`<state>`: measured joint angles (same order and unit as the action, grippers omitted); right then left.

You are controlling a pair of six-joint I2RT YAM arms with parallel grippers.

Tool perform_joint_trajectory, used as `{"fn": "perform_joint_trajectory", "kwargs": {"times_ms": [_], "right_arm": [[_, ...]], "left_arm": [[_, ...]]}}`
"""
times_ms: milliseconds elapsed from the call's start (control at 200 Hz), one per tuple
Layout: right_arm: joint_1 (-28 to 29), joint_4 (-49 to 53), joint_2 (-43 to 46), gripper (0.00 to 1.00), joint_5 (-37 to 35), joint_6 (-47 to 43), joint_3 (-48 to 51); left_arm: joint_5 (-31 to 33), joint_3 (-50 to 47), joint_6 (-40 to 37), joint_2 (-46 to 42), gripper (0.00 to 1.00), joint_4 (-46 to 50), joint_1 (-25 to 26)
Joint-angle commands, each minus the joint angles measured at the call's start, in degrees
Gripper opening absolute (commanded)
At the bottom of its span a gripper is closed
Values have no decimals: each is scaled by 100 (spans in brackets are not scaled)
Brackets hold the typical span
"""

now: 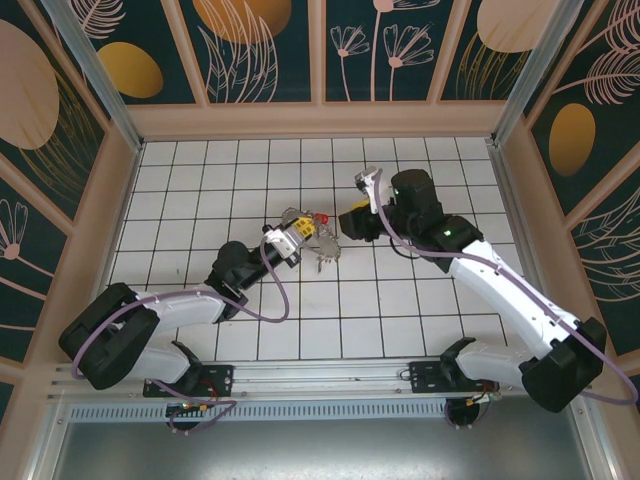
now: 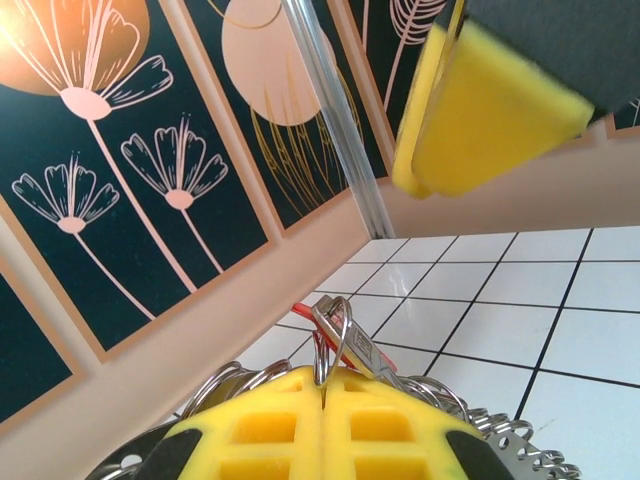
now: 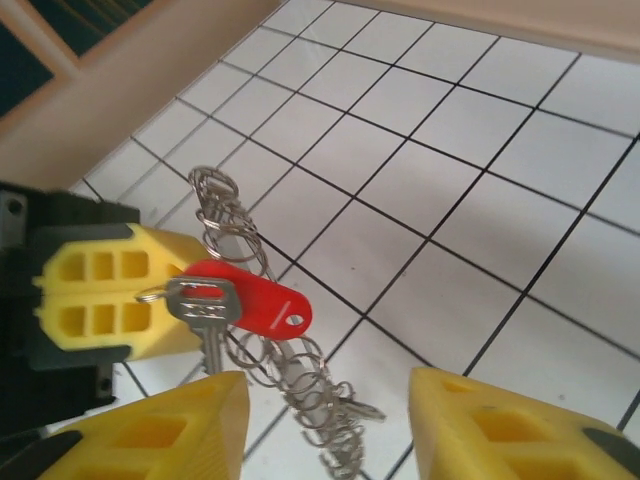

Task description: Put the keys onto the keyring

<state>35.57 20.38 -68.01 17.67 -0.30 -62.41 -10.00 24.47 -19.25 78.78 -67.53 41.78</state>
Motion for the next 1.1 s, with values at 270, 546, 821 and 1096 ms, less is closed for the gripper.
{"fn": "perform_joint_trajectory", "kwargs": {"times_ms": [270,546,821,1096], "right_arm": [[-299,-276,-282,57,1187,-3538,-25],[-331,765,-862,59,2209,-4241,-638],[-310,1247,-1058,37,2707,-4361,-938],[-283,1383,-968,23,2853,-4409,-931]], "left_arm": [[-598,-88,-596,-341,0,-386,-26],[-736,-51,-796,-401,0,-230,-22],[-664,-18,-772,-408,0,-210,-27],[-576,22,-683,-425,0,-192,-30]]}}
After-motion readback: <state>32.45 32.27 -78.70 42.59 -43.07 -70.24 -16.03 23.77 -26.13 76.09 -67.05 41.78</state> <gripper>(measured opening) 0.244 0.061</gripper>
